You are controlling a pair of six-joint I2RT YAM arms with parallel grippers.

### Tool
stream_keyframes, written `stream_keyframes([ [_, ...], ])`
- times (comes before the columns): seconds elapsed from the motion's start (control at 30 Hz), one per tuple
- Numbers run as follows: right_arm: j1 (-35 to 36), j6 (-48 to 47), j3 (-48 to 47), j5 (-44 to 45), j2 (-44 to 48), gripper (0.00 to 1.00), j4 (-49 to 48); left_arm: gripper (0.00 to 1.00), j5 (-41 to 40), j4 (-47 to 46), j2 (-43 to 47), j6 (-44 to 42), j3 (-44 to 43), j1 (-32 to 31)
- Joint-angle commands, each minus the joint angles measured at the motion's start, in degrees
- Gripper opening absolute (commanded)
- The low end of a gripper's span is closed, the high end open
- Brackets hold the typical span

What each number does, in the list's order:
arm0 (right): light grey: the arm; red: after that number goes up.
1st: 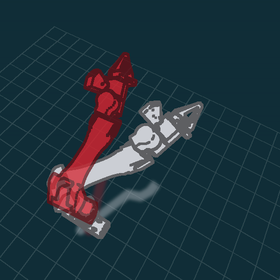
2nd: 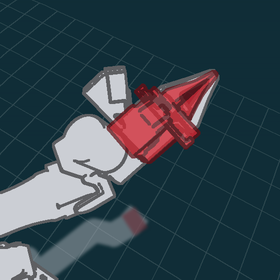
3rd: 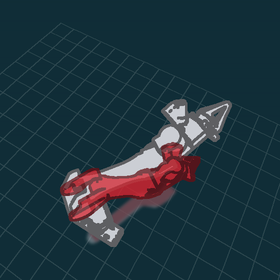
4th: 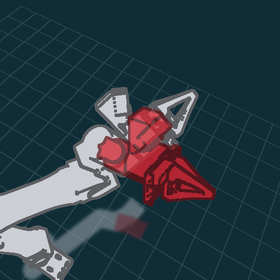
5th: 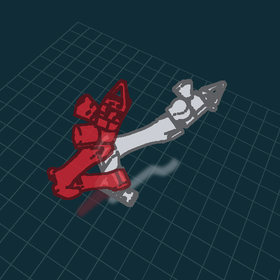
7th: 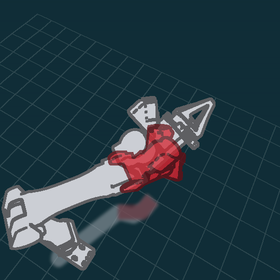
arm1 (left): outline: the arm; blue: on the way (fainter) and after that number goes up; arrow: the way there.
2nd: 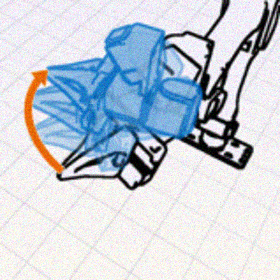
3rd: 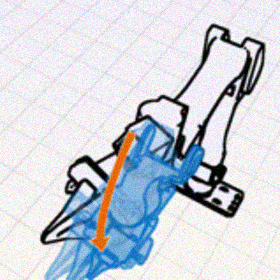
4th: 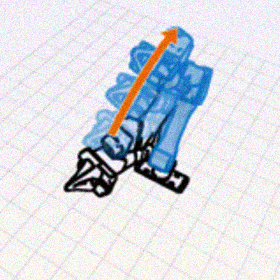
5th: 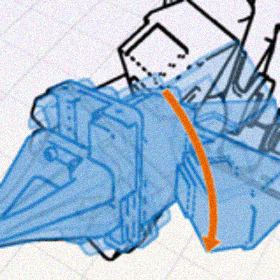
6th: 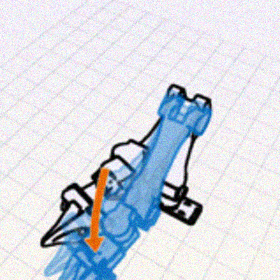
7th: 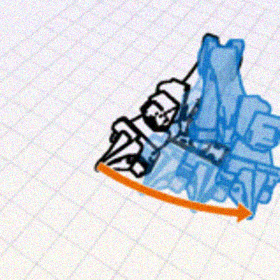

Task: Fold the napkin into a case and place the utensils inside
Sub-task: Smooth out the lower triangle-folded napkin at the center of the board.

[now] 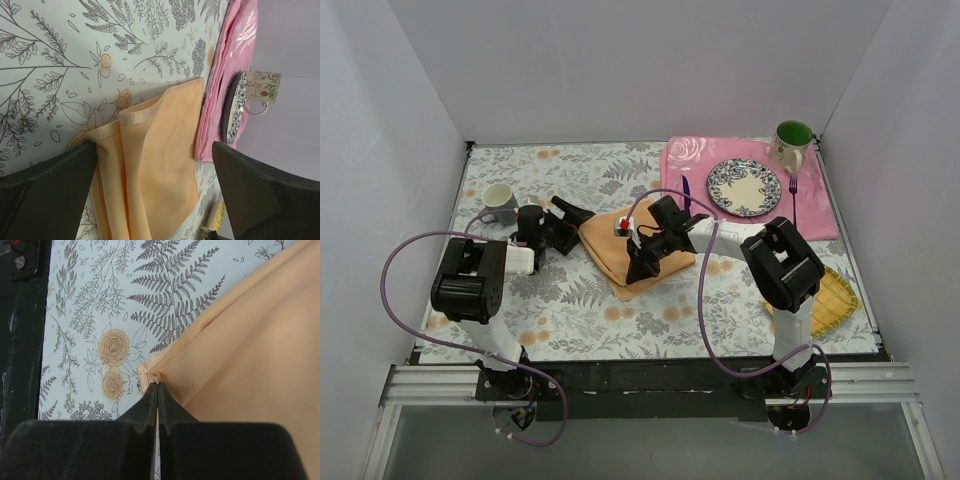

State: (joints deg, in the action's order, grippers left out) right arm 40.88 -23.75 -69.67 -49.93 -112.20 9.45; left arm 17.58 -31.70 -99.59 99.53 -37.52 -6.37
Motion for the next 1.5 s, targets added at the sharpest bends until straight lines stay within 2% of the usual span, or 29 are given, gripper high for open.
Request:
stream_keyframes([
  [0.0,0.16,-0.16,-1.17,-1.66,-0.21,0.01,1.80,0.98,3.76,-2.03,-0.35,-0.38,-0.80,1.62],
  [0.1,0.25,-0.42,-3.44,-3.15,-1.61,0.01,4.07,0.98,12.00,-3.46,3.15,-1.52,-0.45,2.24],
  [0.2,0.34,-1.56,-5.12,-4.30,-2.76,0.01,6.80,0.98,18.16,0.04,7.20,-2.06,0.42,3.82],
  [0.23,0.34,-1.65,-5.73,-4.64,-2.76,0.09,6.98,0.98,19.67,1.28,10.00,-1.79,1.30,4.43],
  [0.27,0.34,-1.30,-5.83,-5.17,-2.50,0.26,7.16,0.98,20.81,2.42,11.16,-1.70,1.74,5.92],
  [0.43,-0.28,5.63,-4.16,-8.33,1.54,0.58,0.85,0.98,24.95,10.33,18.99,-4.95,2.98,11.20],
  [0.47,-0.45,6.69,-4.16,-9.12,2.85,0.75,0.48,0.98,24.87,12.09,21.00,-6.00,2.28,12.25],
  [0.57,-1.85,11.69,-4.77,-9.92,4.97,0.86,-1.54,0.98,25.05,21.30,23.47,-11.97,-0.17,13.66],
  [0.6,-2.38,13.79,-5.12,-9.92,5.15,0.86,-1.98,0.98,24.96,24.64,23.91,-13.81,-0.54,13.75],
  [0.63,-3.78,14.60,-5.47,-9.75,5.15,0.84,-1.90,0.98,26.17,24.67,24.18,-18.10,-0.80,13.75],
  [0.7,-5.54,14.96,-7.32,-8.87,3.75,0.80,0.12,0.98,27.77,26.86,23.31,-21.37,-3.52,12.27],
  [0.73,-7.38,13.57,-8.28,-8.52,2.96,0.71,1.43,0.98,27.85,27.22,22.69,-23.83,-4.22,11.13],
  [0.8,-8.88,11.37,-10.82,-6.41,0.50,0.64,8.46,0.98,28.21,30.55,20.33,-27.27,-7.47,7.17],
  [0.83,-10.20,9.79,-11.10,-6.14,-0.38,0.60,10.48,0.94,28.29,31.26,19.27,-28.58,-8.09,3.94],
  [0.9,-11.08,8.90,-9.80,-3.87,-0.30,0.58,12.69,0.83,28.11,33.64,16.73,-30.71,-9.32,-0.12],
  [0.93,-11.87,8.11,-9.00,-3.33,0.14,0.56,12.96,0.69,28.29,33.64,15.93,-30.79,-9.50,-0.83],
  [1.0,-12.14,6.61,-6.55,-0.88,0.58,0.51,12.96,0.51,27.25,34.16,13.56,-31.58,-9.94,-1.98],
  [1.03,-12.23,6.26,-5.92,0.35,0.58,0.50,12.96,0.38,27.33,34.16,12.76,-32.11,-10.12,-2.33],
  [1.3,-12.06,11.43,-1.35,0.10,-3.37,0.43,9.89,0.20,25.22,45.31,7.13,-41.59,-14.60,-3.47],
  [1.47,-11.62,15.48,1.81,-1.48,-6.27,0.40,5.41,0.17,31.80,47.09,8.61,-42.66,-13.29,0.12],
])
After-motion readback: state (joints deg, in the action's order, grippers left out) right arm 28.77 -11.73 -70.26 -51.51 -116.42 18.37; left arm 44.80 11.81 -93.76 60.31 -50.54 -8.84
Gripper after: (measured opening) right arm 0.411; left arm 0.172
